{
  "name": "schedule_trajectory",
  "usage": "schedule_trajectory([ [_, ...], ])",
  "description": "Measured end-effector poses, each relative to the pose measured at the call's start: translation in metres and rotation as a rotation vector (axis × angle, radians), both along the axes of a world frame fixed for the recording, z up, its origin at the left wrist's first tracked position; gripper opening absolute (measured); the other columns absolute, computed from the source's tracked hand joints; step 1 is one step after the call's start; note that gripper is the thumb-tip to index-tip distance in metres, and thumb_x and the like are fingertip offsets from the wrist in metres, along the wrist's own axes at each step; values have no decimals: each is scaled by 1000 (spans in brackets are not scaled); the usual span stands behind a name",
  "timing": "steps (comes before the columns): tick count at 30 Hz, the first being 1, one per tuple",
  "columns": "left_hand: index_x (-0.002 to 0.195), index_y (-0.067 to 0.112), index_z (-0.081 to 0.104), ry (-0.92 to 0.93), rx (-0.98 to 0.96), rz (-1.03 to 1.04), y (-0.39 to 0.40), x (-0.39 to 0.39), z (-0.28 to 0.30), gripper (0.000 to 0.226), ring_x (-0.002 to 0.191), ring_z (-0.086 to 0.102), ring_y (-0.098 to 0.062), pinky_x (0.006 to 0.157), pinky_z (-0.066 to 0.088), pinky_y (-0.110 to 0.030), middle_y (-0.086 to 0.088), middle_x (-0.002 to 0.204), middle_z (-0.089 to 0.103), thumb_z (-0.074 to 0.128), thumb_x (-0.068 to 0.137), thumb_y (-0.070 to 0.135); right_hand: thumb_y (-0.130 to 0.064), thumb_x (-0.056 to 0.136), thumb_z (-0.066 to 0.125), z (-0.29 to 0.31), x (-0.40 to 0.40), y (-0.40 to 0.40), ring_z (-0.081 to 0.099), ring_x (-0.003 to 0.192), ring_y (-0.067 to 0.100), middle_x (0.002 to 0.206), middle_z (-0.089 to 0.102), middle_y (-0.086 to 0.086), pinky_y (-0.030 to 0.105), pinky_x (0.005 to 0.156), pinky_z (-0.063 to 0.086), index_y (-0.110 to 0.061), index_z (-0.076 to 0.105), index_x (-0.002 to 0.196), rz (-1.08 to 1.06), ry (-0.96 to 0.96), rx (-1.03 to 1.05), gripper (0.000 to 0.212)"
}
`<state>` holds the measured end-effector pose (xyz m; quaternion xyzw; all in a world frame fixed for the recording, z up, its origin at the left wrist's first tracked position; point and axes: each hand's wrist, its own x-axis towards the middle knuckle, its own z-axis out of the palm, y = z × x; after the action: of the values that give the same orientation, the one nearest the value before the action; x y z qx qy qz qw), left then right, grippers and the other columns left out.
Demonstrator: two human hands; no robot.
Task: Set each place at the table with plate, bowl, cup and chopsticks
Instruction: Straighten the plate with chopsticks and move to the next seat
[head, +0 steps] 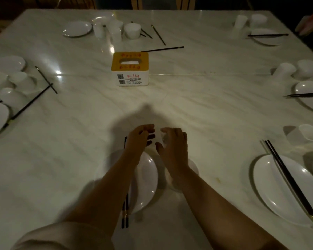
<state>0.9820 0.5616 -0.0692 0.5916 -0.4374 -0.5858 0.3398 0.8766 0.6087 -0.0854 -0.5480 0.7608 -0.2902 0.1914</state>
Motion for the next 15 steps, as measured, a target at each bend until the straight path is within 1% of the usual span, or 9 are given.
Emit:
schedule_trajectory([
  [3,115,7,63,-8,-55,21,4,32,9,32,94,66,-21,86,53,-33,-8,105,67,37,98,1,-15,83,67,-1,31,1,48,118,19,121,57,0,31,99,44,-19,59,118,49,-152,-18,36],
  [6,110,11,65,-24,-79,66,9,75,11,32,90,67,-20,85,54,-34,-8,102,68,38,98,1,-11,86,64,2,70,0,56,108,17,114,62,1,33,95,48,-16,62,112,76,-279,-19,27],
  [9,111,10,65,-53,-77,89,9,128,9,30,88,67,-19,86,54,-35,-8,102,68,39,98,1,-10,89,59,6,118,-1,60,103,13,111,64,0,28,95,49,-16,64,111,122,-327,-11,23],
  [12,114,10,65,-62,-68,94,7,185,5,32,88,67,-19,87,54,-37,-8,102,69,40,97,1,-7,89,57,4,171,-7,61,100,12,108,66,-1,27,98,47,-16,66,107,142,-331,-49,22],
  [15,111,11,65,-75,-50,80,2,247,1,32,87,65,-19,87,53,-39,-7,100,68,39,96,0,-7,89,56,3,228,-14,60,93,6,105,66,-3,18,88,47,-18,68,104,96,-370,-28,22],
])
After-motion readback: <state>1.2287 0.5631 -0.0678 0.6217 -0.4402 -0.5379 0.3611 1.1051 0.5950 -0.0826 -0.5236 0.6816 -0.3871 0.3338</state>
